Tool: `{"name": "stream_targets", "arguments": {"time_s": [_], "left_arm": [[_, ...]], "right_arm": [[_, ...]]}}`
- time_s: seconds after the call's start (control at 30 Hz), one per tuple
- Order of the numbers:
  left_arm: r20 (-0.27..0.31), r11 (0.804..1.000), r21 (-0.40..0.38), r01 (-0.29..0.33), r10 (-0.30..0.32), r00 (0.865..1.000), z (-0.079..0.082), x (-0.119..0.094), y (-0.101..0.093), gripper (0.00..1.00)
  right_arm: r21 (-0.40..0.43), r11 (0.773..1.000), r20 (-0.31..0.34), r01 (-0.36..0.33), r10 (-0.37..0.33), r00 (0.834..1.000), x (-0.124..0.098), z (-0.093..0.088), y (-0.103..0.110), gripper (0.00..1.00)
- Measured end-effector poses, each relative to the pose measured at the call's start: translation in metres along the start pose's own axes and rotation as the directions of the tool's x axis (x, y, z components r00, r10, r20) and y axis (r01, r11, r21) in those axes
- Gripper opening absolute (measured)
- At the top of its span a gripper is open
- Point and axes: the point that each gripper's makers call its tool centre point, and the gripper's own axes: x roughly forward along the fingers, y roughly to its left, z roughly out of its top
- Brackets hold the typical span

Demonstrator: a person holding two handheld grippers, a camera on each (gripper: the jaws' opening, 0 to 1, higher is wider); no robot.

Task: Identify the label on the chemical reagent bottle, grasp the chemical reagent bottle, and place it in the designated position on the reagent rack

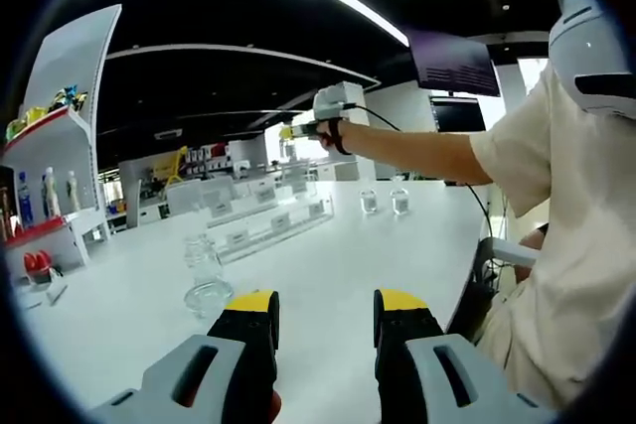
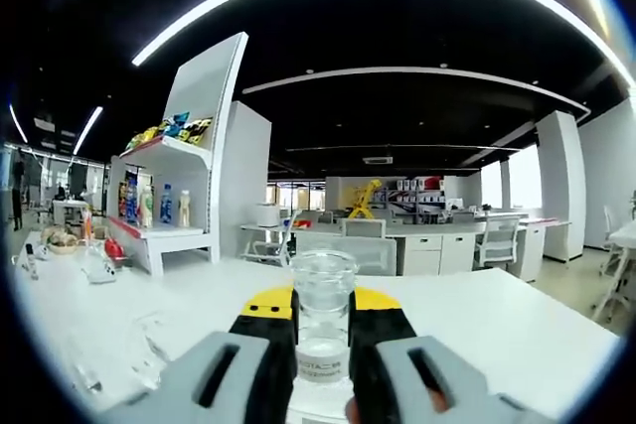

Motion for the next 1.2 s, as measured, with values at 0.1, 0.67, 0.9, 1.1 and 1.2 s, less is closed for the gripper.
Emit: {"name": "stream_targets", "arguments": {"time_s": [0.1,0.67,0.9,1.1,1.2], "left_arm": [[0.0,1.0,0.0,0.0,0.0,1.0,0.0,0.0,0.001,0.39],[-0.006,1.0,0.0,0.001,-0.001,1.0,-0.002,0.002,0.003,0.39],[-0.009,1.0,-0.001,0.002,-0.002,1.0,-0.004,0.003,0.004,0.39],[-0.013,1.0,-0.002,0.002,-0.002,1.0,-0.005,0.004,0.004,0.39],[-0.015,1.0,-0.002,0.003,-0.003,1.0,-0.006,0.004,0.004,0.39]], "right_arm": [[0.005,1.0,-0.01,0.005,-0.005,1.0,0.002,-0.01,-0.002,0.18],[0.017,1.0,-0.023,0.019,-0.018,1.0,0.005,-0.034,-0.01,0.18],[0.013,1.0,-0.028,0.025,-0.025,0.999,0.006,-0.043,-0.01,0.18],[0.027,0.999,-0.026,0.034,-0.033,0.999,0.006,-0.052,-0.01,0.18],[0.023,0.999,-0.035,0.037,-0.036,0.999,0.007,-0.056,-0.011,0.18]]}}
